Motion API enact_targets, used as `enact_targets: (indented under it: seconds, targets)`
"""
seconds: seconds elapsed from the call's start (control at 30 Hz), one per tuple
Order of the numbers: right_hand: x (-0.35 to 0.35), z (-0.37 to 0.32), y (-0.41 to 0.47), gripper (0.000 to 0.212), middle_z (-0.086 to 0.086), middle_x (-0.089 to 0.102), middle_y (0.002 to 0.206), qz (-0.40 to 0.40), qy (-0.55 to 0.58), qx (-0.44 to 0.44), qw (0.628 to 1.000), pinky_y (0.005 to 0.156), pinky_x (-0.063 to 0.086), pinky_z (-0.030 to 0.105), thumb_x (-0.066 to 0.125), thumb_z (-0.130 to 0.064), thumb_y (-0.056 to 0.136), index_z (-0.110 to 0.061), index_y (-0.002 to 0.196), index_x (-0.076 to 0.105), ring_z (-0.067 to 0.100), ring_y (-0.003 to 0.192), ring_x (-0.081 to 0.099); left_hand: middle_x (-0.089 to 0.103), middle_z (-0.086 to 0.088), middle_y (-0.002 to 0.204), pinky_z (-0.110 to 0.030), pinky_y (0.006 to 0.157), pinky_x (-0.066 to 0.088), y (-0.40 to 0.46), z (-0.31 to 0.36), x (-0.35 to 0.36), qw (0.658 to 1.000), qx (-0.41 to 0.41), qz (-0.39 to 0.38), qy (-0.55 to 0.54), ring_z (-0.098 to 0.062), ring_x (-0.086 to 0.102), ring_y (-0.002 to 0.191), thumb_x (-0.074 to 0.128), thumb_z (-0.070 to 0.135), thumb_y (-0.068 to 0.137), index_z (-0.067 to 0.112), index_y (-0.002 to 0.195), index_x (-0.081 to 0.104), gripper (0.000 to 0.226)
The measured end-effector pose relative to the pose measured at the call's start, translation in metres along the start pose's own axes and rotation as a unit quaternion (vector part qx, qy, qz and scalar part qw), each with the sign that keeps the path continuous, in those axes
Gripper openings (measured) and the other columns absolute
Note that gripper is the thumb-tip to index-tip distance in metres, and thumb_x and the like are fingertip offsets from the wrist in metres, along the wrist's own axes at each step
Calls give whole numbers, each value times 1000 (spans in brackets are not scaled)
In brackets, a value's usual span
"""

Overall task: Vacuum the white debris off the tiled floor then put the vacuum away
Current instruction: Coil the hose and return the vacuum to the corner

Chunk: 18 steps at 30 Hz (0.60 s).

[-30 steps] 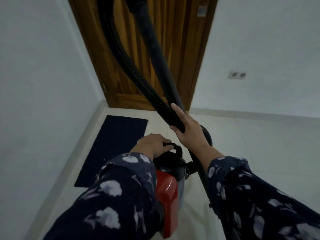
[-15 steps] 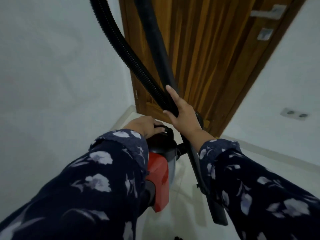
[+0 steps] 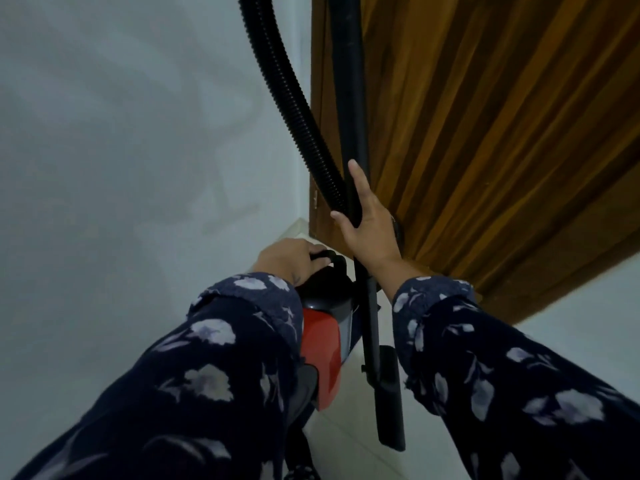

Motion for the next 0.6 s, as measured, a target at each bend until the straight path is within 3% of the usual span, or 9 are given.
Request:
enact_targets:
  seconds: [0.17,0.27,0.6]
  targets:
    - [56,36,68,80,11,52,133,11,-12,29,999,97,44,33,59,-17,92,-50,137,1,26,114,56,55,1,141,-38,103,41,79,-44,-11,999,-38,5,7,-25,50,128,37,53,100,43,144,44,46]
    - [77,57,107,78,14,51,132,15,-10,31,999,92,48,39,57,-16,93,-47,138,2,31,110,58,55,1,141,-38,100,42,120,-68,-15,999,-49,13,8,-24,51,128,36,55,99,45,145,42,47]
    - [169,162,192,74,15,44,142,0,1,68,998,94,47,33,55,-18,95,-48,138,2,29,117,55,63,-2,126,-34,84,48,248,-125,3,995,-91,29,32,-26,61,113,37,52,100,47,143,40,43]
Point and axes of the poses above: each hand's wrist, its own y-axis towards the middle knuckle, its own x-axis out of the palm, z = x × y, the point moved 8 cm from there along y, towards the middle knuckle
